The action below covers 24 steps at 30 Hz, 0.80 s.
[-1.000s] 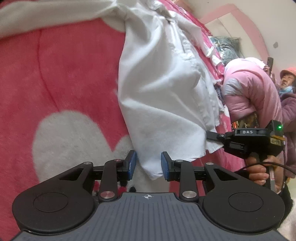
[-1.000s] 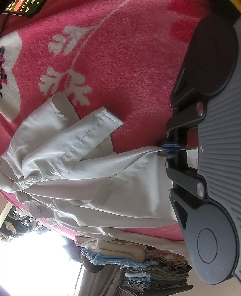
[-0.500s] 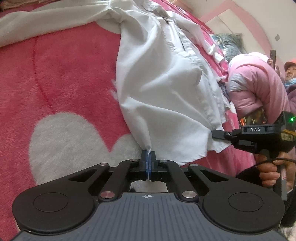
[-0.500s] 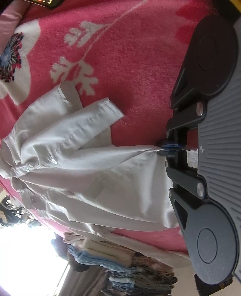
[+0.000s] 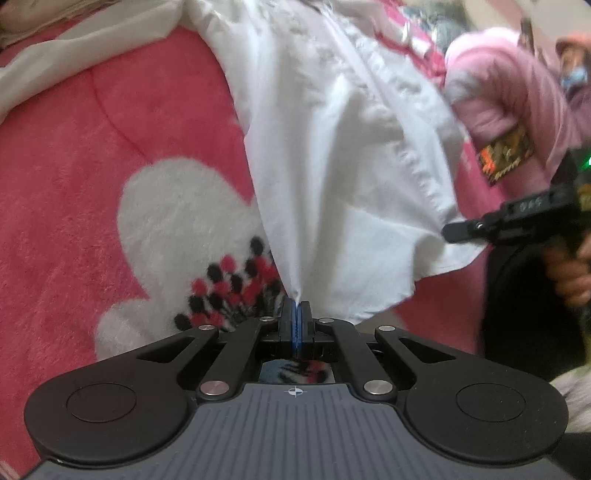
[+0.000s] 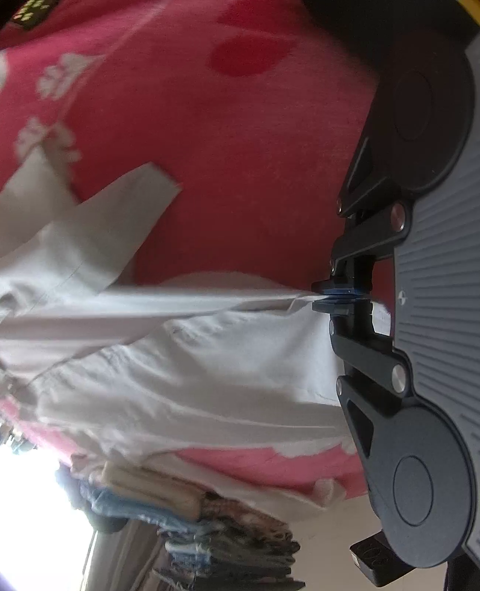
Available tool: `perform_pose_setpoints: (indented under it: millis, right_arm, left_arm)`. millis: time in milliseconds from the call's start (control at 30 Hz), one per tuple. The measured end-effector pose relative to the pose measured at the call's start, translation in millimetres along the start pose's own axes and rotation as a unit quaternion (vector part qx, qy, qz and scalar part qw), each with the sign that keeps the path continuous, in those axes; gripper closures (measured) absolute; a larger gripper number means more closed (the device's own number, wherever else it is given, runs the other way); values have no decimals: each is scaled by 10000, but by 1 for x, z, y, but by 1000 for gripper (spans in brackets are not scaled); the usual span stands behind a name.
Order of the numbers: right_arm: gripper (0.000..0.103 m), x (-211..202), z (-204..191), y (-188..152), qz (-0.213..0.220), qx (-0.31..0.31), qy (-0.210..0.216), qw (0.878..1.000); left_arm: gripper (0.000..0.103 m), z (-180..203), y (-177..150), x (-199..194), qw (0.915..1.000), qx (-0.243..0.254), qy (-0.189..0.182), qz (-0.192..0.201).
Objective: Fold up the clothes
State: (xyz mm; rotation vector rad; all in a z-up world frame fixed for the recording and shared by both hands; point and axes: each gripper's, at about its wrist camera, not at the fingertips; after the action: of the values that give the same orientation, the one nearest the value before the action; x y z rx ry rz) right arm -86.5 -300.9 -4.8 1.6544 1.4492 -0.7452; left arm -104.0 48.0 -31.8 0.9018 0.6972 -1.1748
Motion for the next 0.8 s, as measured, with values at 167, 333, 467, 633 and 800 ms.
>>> perform_pose_setpoints:
  millis: [167,333,467,633,800]
  right_arm:
    - [73,-45,-4,16,661,-379,-168,9970]
    - [71,-86,27,49,1572,-293,-784,9840]
    - [70,-71,53,81,1774,-201,-1249,9760]
    - [85,-38,89,104,1520,-141,-1308,9796]
    - [102,-48,84,103,1685,-171,-1274,9773]
  left_arm:
    - [101,-4,2,-9,9999,24,-164,6]
    - [89,-16,9,-38,9998,21,-104,168]
    - [89,-11,21,-52,9985,-67,-18,549]
    - [88,8,39,-44,9962,46,-258,831]
    - [88,46,56,-12,9923,373,-723,930]
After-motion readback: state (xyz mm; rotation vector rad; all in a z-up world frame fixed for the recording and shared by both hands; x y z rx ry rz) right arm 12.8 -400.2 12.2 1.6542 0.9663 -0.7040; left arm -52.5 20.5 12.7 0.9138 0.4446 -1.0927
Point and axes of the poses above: each gripper's, at about its wrist camera, not at the fingertips, and x roughly the way its jaws point, z to its right, y to its top, and after that the axes turned 15 degrees about -x, right-handed
